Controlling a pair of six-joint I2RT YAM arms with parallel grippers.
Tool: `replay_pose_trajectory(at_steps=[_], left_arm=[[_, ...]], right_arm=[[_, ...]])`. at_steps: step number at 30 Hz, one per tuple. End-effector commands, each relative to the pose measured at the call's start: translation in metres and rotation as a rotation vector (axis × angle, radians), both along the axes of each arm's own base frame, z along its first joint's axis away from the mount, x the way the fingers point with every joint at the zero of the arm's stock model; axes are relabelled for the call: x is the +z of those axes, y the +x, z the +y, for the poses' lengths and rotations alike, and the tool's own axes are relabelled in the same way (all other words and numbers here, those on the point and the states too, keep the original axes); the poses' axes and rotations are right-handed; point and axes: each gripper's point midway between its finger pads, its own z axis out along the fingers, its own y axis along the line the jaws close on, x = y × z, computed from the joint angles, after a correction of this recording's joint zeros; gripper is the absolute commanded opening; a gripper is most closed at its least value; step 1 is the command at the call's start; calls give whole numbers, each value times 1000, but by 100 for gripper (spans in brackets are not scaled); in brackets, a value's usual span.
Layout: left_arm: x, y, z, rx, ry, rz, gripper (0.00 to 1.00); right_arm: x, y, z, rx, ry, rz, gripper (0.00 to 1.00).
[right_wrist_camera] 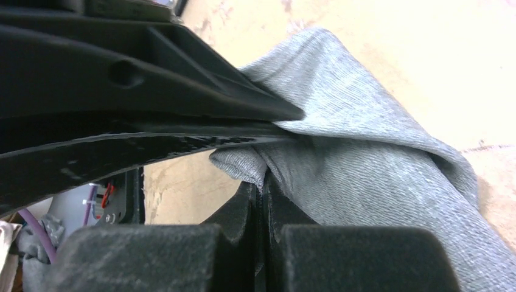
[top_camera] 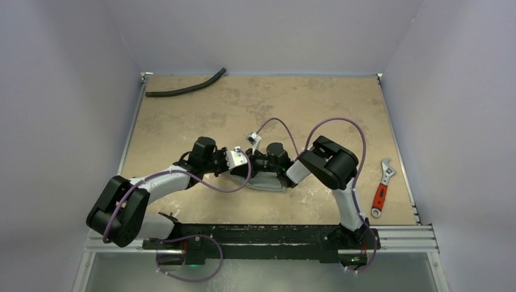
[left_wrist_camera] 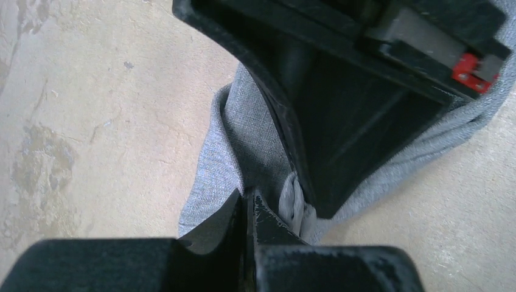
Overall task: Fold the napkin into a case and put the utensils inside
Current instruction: Fold the 2/3-rectangle-folded napkin at the center of the board.
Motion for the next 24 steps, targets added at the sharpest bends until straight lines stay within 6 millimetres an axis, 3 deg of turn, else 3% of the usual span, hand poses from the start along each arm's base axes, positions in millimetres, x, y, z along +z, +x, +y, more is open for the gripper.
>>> replay_pose_trajectory(at_steps=[1,8,18,20,24], left_arm=[[3,-12,-5,-66,-15,-1,0],[6,-14,-6,-88,-18,-12,0],[20,-1,-4,-47,-34,-47,0],[20,-1,-3,-49,-29,-51,0],[17,-4,-2,-66,-18,-43,0]], right_arm=[[-15,3,-12,18,-107,69,0],[-25,12,-17,10,-177,105,0],[-61,7,-36,-83,-297,248,0],[-57,3,-38,-76,-300,266,0],[-30,5,-38,-74,-283,239,0]])
